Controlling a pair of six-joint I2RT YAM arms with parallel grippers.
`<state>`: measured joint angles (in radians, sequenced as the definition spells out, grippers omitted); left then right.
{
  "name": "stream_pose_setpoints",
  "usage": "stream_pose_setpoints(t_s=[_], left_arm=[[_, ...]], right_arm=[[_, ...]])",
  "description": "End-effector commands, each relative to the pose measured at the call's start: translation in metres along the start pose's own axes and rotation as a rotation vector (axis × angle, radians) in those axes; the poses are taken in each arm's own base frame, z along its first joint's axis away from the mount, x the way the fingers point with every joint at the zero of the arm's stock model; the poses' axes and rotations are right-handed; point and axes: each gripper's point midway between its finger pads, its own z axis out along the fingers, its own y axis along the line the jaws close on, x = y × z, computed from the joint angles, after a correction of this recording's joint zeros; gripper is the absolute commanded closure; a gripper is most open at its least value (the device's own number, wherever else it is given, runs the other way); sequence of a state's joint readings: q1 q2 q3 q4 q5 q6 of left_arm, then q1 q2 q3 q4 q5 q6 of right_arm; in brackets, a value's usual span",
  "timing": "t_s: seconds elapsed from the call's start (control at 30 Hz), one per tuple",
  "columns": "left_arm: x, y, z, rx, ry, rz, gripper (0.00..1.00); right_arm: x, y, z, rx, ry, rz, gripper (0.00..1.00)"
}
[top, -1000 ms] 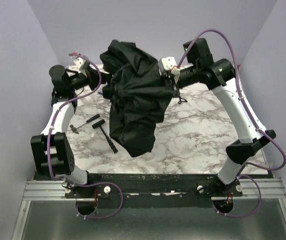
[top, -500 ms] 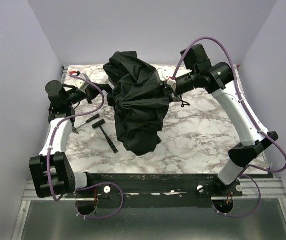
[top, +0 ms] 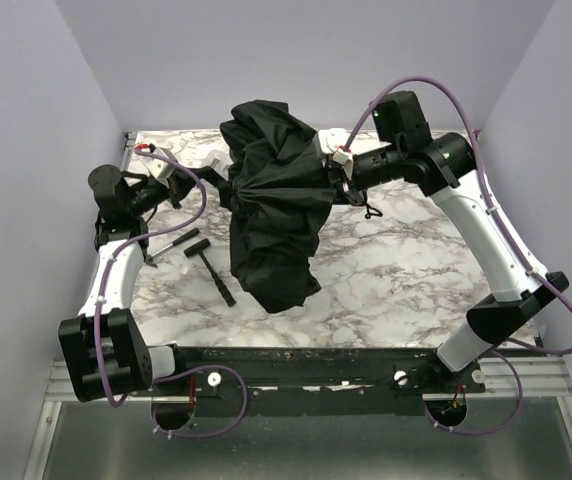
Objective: Put away the umbrella
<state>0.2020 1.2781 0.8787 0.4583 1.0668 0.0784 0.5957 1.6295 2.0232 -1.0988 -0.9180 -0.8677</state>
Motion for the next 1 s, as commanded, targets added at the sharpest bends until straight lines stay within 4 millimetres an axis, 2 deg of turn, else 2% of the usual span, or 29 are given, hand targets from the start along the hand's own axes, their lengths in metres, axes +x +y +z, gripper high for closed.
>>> stream_pose_setpoints(t_s=[0.0,0.07,0.17,0.3,0.43,0.57,0.7,0.8,0.97], left_arm=[[0.015,0.004,-0.009,-0.072,0.043,0.013,1.00],[0.017,0.008,-0.007,-0.077,0.042,-0.007,1.00],[0.014,0.018,-0.002,-0.092,0.039,-0.030,1.00],[0.010,0.026,0.001,-0.104,0.034,-0.053,1.00],[0.014,0.021,-0.002,-0.106,0.043,-0.066,1.00],[0.045,0.017,-0.010,-0.151,0.116,-0.113,1.00],[0.082,0.027,-0.025,-0.275,0.217,-0.180,1.00],[0.093,0.029,-0.034,-0.327,0.250,-0.199,1.00],[0.097,0.029,-0.043,-0.362,0.276,-0.210,1.00]], right_arm=[[-0.026,-0.004,-0.016,0.078,-0.039,-0.057,1.00],[-0.011,0.005,-0.012,0.038,0.020,-0.065,1.00],[0.000,0.009,-0.006,0.020,0.076,-0.112,1.00],[0.009,0.004,-0.004,0.039,0.115,-0.137,1.00],[0.023,-0.002,-0.004,0.086,0.163,-0.199,1.00],[0.007,-0.008,-0.005,0.117,0.109,-0.222,1.00],[-0.010,-0.004,-0.006,0.104,0.047,-0.219,1.00],[-0.014,-0.001,-0.007,0.107,0.030,-0.228,1.00],[-0.024,-0.004,-0.013,0.160,0.001,-0.238,1.00]])
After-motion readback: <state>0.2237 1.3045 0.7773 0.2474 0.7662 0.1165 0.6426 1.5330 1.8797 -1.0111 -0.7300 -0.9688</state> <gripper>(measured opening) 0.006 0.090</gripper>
